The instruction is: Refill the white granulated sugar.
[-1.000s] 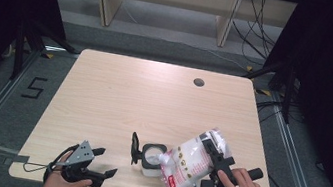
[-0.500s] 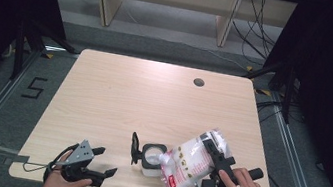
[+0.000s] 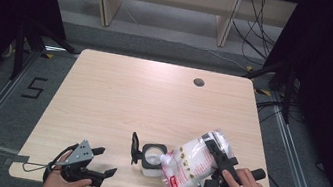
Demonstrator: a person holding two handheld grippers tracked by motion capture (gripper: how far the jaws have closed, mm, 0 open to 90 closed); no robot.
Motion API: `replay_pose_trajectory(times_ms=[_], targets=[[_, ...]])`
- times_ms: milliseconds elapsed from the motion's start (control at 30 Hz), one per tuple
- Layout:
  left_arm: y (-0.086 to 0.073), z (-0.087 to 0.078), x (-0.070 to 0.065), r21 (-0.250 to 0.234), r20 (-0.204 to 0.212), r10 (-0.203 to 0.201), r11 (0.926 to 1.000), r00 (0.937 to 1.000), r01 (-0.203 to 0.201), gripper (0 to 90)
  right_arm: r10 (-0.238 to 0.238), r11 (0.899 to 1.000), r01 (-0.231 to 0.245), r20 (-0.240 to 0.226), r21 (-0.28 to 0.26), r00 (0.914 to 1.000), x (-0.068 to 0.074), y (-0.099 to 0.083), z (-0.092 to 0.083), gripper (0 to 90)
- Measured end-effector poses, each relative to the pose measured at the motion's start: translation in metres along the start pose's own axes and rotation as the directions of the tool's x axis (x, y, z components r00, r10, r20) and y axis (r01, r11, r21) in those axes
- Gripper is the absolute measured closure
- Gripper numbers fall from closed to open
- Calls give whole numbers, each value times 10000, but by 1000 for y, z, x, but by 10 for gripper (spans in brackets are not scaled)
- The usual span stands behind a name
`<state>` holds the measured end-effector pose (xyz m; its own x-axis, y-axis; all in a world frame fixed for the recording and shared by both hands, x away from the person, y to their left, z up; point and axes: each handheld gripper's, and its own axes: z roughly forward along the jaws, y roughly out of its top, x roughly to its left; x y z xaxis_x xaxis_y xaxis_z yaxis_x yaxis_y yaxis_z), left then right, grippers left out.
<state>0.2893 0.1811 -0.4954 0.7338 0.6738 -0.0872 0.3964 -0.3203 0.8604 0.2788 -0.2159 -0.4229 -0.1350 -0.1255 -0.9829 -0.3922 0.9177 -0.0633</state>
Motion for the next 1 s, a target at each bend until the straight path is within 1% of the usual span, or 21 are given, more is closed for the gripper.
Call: replay_pose_trajectory(times_ms=[33, 67, 100, 133, 233, 267, 300, 333, 367, 400, 533, 567, 600, 667, 733, 833, 867, 900, 933, 967, 1000], targets=[[0, 0, -1, 28, 7, -99, 9999, 10000, 99, 185, -181, 9998, 181, 52, -82, 9998, -2, 0, 0, 455], [0, -1, 0, 77, -9, 68, 9999, 10000, -68, 185, 116, 9999, -116, 8, -25, 9999, 1, -1, 0, 455], [0, -1, 0, 77, -9, 68, 9999, 10000, -68, 185, 116, 9999, -116, 8, -25, 9999, 1, -1, 0, 455], [0, 1, 0, -47, 15, -143, 9999, 9999, 143, 185, -130, 9998, 131, 77, -129, 9999, -1, -1, 1, 455], [-1, 0, -1, 13, 13, -155, 9999, 9999, 155, 185, -26, 9999, 27, 28, -147, 10000, 0, -1, 1, 455], [0, -1, 0, 40, 8, 82, 10000, 10000, -82, 185, -128, 9998, 129, 65, -148, 9999, -1, -1, 1, 455], [0, -1, 0, 40, 8, 82, 10000, 10000, -82, 185, -128, 9998, 129, 65, -148, 9999, -1, -1, 1, 455], [0, 0, -1, -17, -13, -221, 9998, 9998, 221, 185, -157, 9998, 158, 75, -108, 9998, -1, 0, 1, 455], [0, 0, -1, -17, -13, -221, 9998, 9998, 221, 184, -157, 9998, 158, 75, -108, 9998, -1, 0, 1, 455], [0, 0, 0, 68, 35, 154, 9999, 9999, -154, 184, -166, 9998, 167, 71, -105, 9998, -1, 0, 1, 455], [0, 0, -1, -35, 16, -123, 9999, 9999, 123, 185, -283, 9995, 284, 63, -109, 9996, -2, 0, 1, 455], [0, 0, -1, -35, 16, -123, 9999, 9999, 123, 184, -234, 9996, 235, 76, -154, 9997, -2, 0, 1, 455], [0, -1, 0, 75, 19, 137, 9999, 9999, -137, 185, 51, 9999, -51, 6, -126, 10000, 1, 0, 1, 455], [0, 0, 0, 35, -15, -21, 10000, 10000, 21, 185, -149, 9996, 151, 92, -222, 9998, -1, 1, 2, 455], [0, 0, 0, 29, 28, 36, 10000, 10000, -36, 185, -280, 9994, 281, 57, -201, 9996, -1, 2, 2, 456], [0, 0, 0, 31, 73, 154, 9999, 9999, -154, 184, -42, 10000, 41, -57, -64, 10000, 1, 2, 1, 456], [0, 0, -1, -16, 20, -161, 9999, 9999, 161, 185, -351, 9992, 352, 44, -177, 9994, -2, 3, 1, 456], [0, 0, -1, -16, 20, -161, 9999, 9999, 161, 185, -351, 9992, 352, 44, -177, 9994, -2, 3, 1, 456], [0, -1, -1, 80, -30, 41, 10000, 10000, -41, 185, 69, 10000, -69, -92, -19, 9999, 1, 2, 1, 456], [0, -1, -1, 80, -30, 41, 10000, 10000, -41, 185, 63, 9999, -63, -57, -86, 10000, 1, 2, 1, 456], [0, -1, 0, 42, 4, 107, 9999, 9999, -107, 185, -243, 9995, 244, 39, -202, 9997, -1, 2, 2, 456]])
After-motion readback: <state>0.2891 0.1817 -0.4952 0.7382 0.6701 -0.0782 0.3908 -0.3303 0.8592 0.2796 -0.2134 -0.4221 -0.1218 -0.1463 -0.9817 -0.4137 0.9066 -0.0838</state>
